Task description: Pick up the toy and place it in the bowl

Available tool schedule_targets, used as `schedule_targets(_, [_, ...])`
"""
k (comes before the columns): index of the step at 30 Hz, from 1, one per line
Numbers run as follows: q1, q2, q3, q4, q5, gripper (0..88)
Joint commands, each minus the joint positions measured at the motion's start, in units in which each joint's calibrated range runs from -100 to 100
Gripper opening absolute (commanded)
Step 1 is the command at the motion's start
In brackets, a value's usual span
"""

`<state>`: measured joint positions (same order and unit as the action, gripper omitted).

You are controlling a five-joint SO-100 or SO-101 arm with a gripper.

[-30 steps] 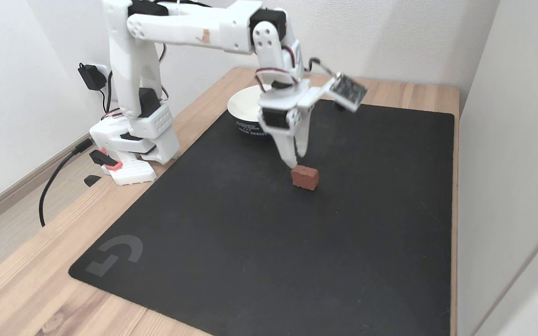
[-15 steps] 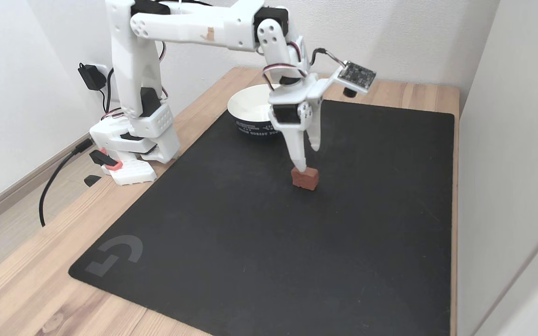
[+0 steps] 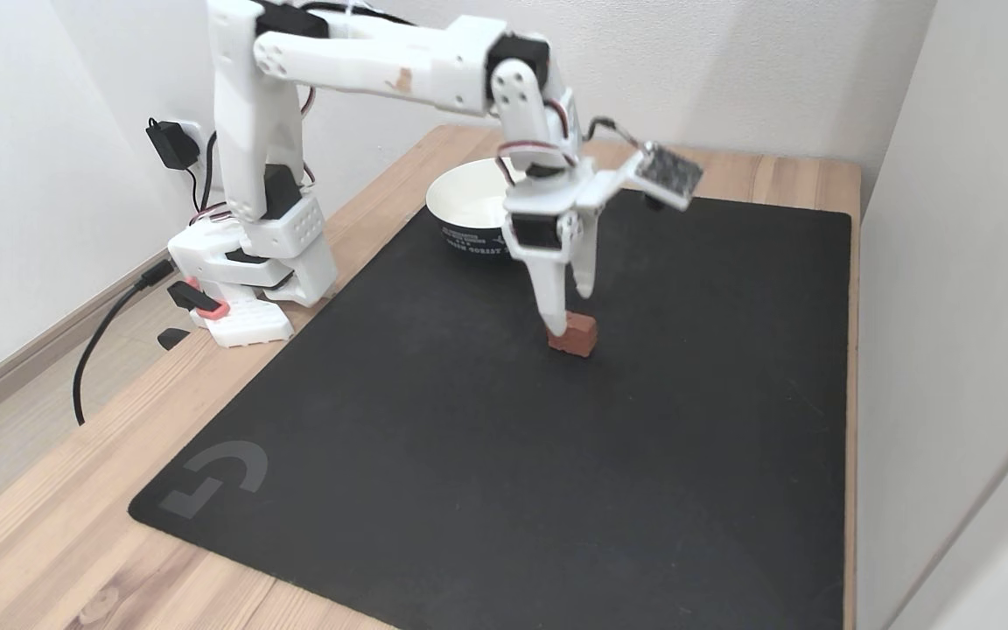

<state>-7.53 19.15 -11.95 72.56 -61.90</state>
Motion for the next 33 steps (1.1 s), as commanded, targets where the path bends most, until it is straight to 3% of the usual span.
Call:
schedule_targets(1, [0.21, 0.82, -1.52, 0.17, -0.26, 22.6])
schedule_targets(33, [0.05, 10.15, -2.33, -4.82, 0.27, 22.6])
